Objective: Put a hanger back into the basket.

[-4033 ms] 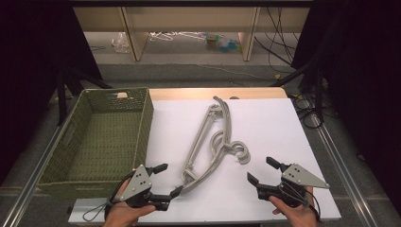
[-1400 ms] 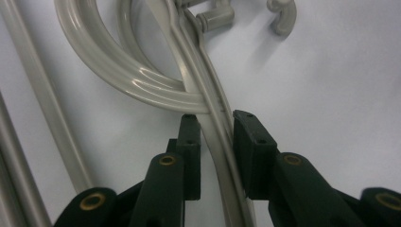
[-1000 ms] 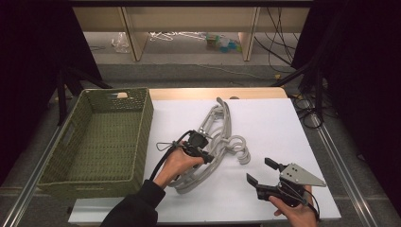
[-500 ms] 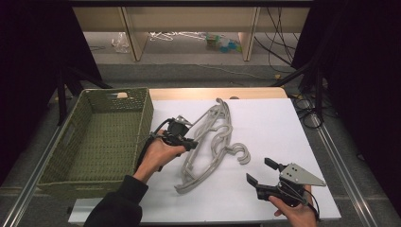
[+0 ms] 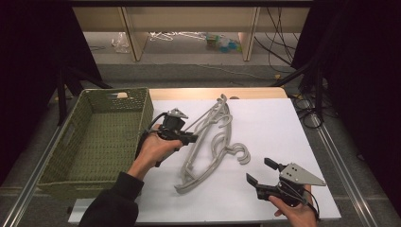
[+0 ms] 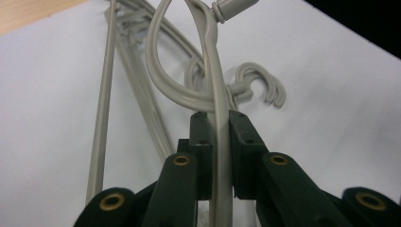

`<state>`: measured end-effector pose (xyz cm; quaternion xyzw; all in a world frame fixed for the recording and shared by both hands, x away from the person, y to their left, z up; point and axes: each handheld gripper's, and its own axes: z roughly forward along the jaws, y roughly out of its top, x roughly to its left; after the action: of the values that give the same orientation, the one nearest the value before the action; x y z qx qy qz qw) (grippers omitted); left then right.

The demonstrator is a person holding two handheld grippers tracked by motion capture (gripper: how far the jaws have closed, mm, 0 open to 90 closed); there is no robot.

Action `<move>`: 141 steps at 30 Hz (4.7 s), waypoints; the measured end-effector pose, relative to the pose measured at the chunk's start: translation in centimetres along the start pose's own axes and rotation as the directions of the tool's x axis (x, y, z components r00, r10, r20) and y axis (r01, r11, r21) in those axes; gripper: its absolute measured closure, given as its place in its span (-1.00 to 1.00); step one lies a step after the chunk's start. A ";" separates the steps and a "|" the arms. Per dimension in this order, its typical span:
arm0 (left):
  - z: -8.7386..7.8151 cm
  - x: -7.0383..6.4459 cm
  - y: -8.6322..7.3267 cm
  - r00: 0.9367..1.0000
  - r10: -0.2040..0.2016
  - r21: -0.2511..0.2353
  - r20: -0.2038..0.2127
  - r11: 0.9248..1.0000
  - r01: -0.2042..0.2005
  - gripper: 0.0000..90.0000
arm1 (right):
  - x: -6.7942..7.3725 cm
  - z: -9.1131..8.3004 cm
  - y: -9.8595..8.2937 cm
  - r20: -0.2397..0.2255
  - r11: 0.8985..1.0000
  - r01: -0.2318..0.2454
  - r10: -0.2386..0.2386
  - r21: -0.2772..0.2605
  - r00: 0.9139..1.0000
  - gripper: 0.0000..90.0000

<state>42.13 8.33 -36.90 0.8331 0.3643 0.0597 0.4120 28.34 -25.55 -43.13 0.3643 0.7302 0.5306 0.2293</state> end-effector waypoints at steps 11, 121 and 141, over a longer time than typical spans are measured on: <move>-4.7 0.4 1.9 1.000 0.008 -0.101 0.010 0.995 -0.007 0.80 | 0.0 0.1 0.0 -0.005 1.000 -0.011 0.011 -0.004 1.000 -0.61; -18.3 15.9 -15.0 0.934 -0.164 0.051 -0.317 0.981 0.189 0.77 | 0.5 0.4 0.1 -0.040 1.000 0.011 -0.011 0.013 0.999 -0.61; -17.5 16.1 -14.0 0.840 -0.130 0.133 -0.527 0.963 0.233 0.69 | 0.5 0.6 0.0 -0.051 1.000 0.006 -0.006 0.000 0.999 -0.61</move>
<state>39.07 35.67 -38.91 0.7841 0.5423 0.2048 0.2217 28.41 -24.78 -43.29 0.3482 0.7369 0.5391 0.2122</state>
